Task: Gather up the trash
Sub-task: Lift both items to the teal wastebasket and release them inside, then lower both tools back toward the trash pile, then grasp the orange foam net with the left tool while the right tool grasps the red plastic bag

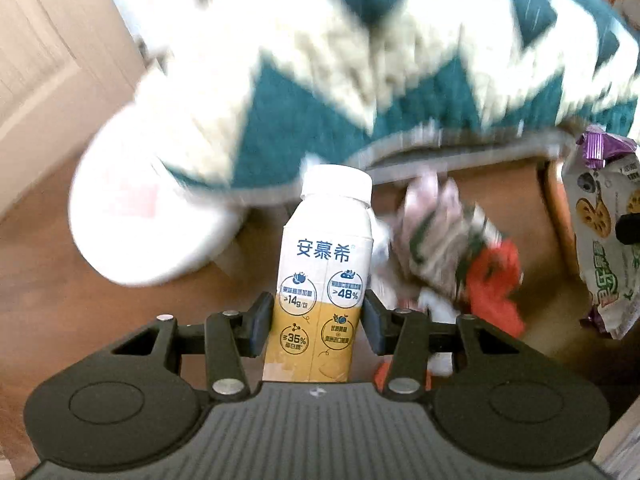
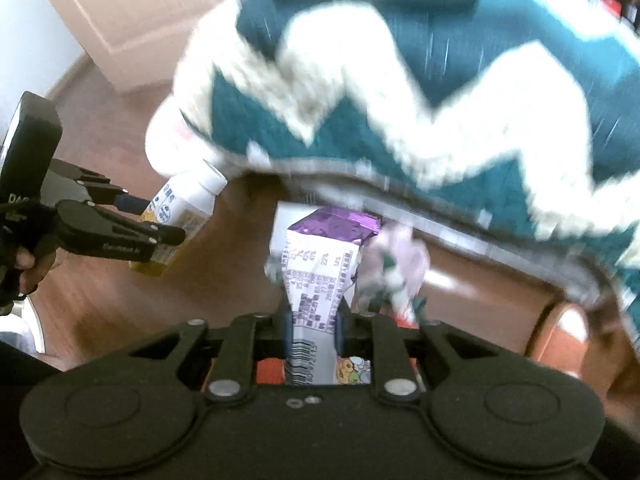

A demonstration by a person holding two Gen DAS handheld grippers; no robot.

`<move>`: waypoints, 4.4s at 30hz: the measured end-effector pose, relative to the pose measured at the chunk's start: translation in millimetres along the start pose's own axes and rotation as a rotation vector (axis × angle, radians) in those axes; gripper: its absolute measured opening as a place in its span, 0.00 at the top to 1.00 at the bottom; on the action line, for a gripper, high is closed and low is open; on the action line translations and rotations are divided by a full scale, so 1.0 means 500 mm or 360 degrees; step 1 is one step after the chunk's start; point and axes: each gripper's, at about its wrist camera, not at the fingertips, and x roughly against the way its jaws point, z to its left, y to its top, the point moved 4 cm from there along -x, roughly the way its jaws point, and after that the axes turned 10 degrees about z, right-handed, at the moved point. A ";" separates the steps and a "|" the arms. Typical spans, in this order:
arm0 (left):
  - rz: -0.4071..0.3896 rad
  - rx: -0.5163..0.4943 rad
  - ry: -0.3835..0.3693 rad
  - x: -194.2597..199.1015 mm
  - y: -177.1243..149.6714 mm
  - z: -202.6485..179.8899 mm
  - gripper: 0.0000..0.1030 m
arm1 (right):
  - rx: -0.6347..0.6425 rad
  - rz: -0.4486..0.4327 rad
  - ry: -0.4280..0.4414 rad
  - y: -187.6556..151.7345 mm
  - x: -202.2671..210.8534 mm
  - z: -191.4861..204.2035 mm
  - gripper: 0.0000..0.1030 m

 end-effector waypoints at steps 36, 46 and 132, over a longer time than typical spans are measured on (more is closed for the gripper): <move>-0.1004 0.0371 -0.0114 0.765 0.274 -0.051 0.90 | 0.0068 -0.1261 -0.0141 0.442 0.706 -0.033 0.82; -0.0560 0.0507 -0.0137 0.494 0.169 -0.017 0.89 | -0.0010 -0.1207 -0.0160 0.492 0.617 -0.064 0.82; 0.0764 0.0054 -0.0032 -0.481 -0.040 -0.172 0.19 | 0.0032 0.0773 0.0006 -0.199 -0.481 -0.130 0.56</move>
